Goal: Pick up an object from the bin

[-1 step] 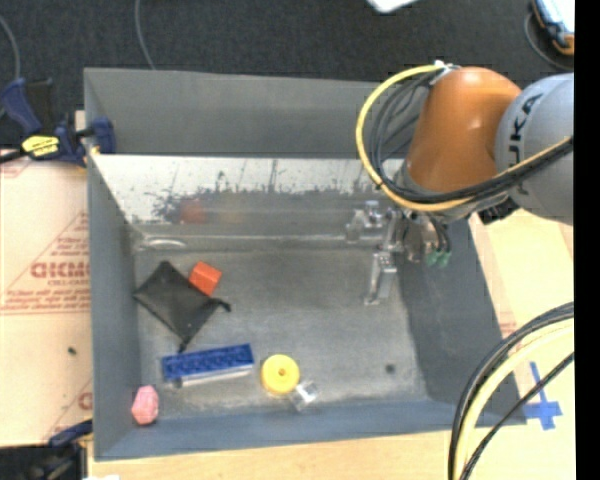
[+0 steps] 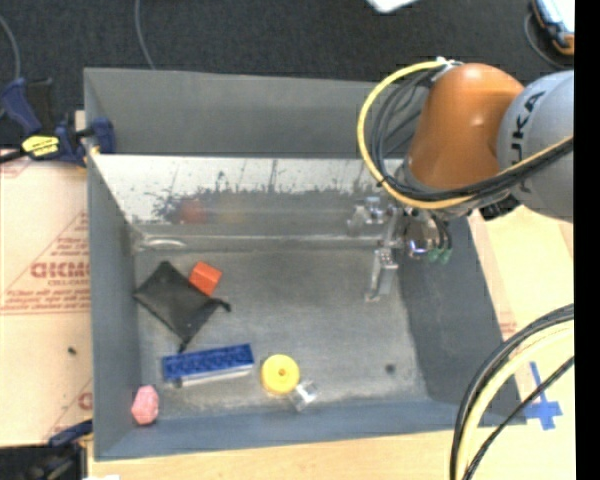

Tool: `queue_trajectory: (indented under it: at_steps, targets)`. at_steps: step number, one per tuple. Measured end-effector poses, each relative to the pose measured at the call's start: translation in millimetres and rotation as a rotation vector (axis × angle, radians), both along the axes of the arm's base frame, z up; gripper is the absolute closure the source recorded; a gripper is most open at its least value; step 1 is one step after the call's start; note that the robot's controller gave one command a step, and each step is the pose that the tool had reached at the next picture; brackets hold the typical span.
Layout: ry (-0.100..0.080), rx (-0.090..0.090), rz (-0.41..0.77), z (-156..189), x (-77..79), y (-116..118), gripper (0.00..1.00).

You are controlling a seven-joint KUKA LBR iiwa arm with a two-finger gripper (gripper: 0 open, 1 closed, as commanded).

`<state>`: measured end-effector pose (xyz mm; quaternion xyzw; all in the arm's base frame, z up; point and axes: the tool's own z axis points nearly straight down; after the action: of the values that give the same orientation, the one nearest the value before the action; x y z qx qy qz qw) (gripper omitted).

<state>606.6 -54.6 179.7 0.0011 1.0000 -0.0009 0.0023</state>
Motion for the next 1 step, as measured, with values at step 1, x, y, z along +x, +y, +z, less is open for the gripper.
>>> queue_trajectory:
  at_steps: [1]
  targets:
    - [0.012, 0.001, 0.036, -78.8, -27.9, 46.4, 0.00]
